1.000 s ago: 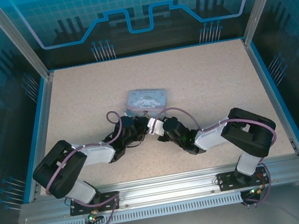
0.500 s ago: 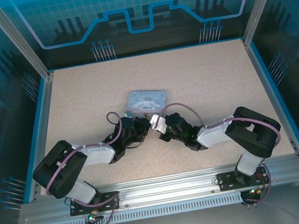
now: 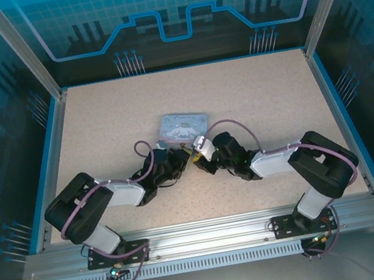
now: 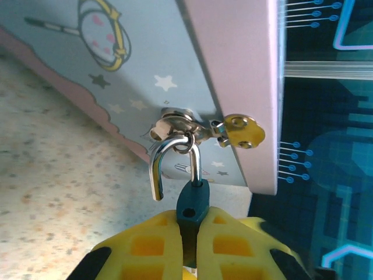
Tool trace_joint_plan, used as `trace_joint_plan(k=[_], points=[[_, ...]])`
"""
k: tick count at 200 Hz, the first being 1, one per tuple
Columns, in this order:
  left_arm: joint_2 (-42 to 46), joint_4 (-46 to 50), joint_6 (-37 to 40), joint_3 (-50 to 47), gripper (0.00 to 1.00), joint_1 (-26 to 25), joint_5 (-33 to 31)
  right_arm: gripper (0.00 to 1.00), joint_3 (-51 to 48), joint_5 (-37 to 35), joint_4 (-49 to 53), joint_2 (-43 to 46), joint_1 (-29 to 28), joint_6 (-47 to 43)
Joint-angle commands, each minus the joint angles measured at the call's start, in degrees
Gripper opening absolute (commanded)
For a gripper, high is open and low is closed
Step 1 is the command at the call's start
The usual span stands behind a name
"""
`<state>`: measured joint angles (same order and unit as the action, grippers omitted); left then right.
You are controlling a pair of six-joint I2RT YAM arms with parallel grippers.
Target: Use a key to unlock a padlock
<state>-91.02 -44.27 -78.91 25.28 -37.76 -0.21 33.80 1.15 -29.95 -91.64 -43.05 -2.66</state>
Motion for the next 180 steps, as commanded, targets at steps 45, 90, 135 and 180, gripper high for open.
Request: trace_joint_plan(k=[45, 90, 135, 180], points=[[-2.6, 0.3, 3.2, -2.1, 0.0, 0.5, -2.6, 0.51, -3.6, -3.0, 3.7, 8.1, 2.3, 1.7], [-7.1, -2.7, 1.5, -2.9, 0.03, 0.5, -2.6, 0.63, 2.2, -1.0, 16.0, 12.5, 6.6, 6.9], [-6.6, -2.8, 1.5, -4.3, 0.35, 0.4, -3.3, 0.77, 10.8, 0.5, 26.9, 8.2, 10.4, 13.8], [3.6, 5.7, 2.6, -7.0, 0.69, 0.3, -4.7, 0.87, 15.9, 4.6, 32.3, 6.2, 14.2, 21.9]])
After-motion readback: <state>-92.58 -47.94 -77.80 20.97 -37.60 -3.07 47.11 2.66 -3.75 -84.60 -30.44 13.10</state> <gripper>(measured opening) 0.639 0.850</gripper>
